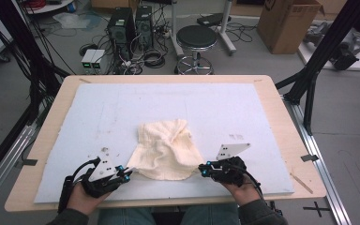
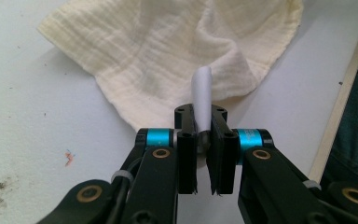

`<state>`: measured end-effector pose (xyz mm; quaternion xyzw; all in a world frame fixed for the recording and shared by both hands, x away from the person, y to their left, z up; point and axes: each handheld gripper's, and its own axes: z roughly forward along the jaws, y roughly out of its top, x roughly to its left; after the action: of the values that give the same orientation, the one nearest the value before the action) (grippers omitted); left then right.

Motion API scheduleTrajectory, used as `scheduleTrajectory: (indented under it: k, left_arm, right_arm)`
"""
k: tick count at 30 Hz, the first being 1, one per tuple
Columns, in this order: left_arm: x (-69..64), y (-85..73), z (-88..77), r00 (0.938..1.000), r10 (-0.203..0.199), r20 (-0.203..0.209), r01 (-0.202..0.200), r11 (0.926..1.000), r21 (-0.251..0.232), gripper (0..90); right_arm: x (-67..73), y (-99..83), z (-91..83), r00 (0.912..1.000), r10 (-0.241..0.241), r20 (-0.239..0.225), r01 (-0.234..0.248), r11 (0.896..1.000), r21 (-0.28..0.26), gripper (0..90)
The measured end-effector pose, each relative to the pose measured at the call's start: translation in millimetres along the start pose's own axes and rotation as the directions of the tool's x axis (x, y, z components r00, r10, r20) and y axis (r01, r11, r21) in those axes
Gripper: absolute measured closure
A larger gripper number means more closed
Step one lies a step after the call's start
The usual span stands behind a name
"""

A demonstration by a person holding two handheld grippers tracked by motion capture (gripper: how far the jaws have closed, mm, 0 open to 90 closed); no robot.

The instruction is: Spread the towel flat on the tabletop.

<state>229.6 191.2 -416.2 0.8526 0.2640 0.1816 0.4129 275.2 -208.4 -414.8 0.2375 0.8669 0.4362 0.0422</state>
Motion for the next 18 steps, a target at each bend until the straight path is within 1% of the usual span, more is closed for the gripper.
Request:
scheduleTrajectory:
  k: [3, 4, 6, 7, 8, 10, 11, 13, 14, 16, 18]
  left_arm:
    - [0.7, -1.9, 0.2, 1.0, -0.008, 0.002, 0.008, 1.0, -0.002, 82.0]
    - [1.5, -2.0, -0.4, 1.0, 0.0, 0.001, 0.0, 1.0, -0.001, 81.9]
    - [1.8, -2.5, -1.1, 1.0, -0.007, -0.002, 0.007, 0.9999, -0.012, 81.3]
    - [2.8, -2.5, -2.5, 1.0, -0.004, 0.0, 0.004, 0.9999, -0.01, 80.6]
    - [2.8, -2.7, -2.8, 0.9999, -0.012, 0.0, 0.012, 0.9998, -0.015, 78.7]
    - [3.4, -2.9, -4.3, 0.9999, -0.015, 0.003, 0.015, 0.9995, -0.026, 73.9]
    - [3.4, -3.0, -5.7, 0.9997, -0.022, 0.002, 0.022, 0.9992, -0.032, 72.1]
    - [4.5, -3.0, -7.9, 0.9996, -0.029, -0.003, 0.029, 0.9986, -0.044, 64.4]
    - [5.3, -3.3, -9.2, 0.9993, -0.036, 0.005, 0.037, 0.998, -0.052, 62.9]
    - [6.7, -4.0, -11.4, 0.9987, -0.051, 0.004, 0.051, 0.9964, -0.067, 59.8]
    - [8.4, -4.7, -12.5, 0.9979, -0.064, 0.009, 0.064, 0.995, -0.076, 57.0]
  right_arm:
    - [0.7, -3.0, -0.1, 1.0, 0.003, -0.001, -0.003, 1.0, 0.002, 84.2]
    - [1.2, -3.7, -0.3, 1.0, 0.005, -0.001, -0.005, 1.0, 0.002, 84.1]
    - [2.2, -4.9, -0.5, 1.0, 0.004, -0.002, -0.004, 1.0, -0.001, 83.9]
    - [3.1, -5.2, -0.7, 1.0, 0.01, -0.001, -0.01, 1.0, 0.002, 83.9]
    - [3.3, -5.4, -0.4, 1.0, 0.003, -0.002, -0.003, 1.0, -0.001, 83.5]
    - [3.9, -5.6, 0.0, 0.9999, 0.006, -0.009, -0.006, 1.0, -0.002, 82.5]
    - [4.3, -5.7, 0.3, 1.0, 0.004, -0.008, -0.004, 1.0, -0.001, 81.4]
    - [4.7, -6.1, 0.9, 0.9998, 0.011, -0.019, -0.011, 1.0, 0.0, 79.0]
    - [4.9, -6.3, 1.0, 0.9997, 0.009, -0.021, -0.009, 1.0, -0.003, 77.0]
    - [5.9, -6.3, 0.1, 0.9996, 0.012, -0.028, -0.012, 1.0, -0.006, 72.4]
    - [5.9, -5.9, -1.6, 0.9997, 0.01, -0.023, -0.011, 1.0, -0.021, 68.5]
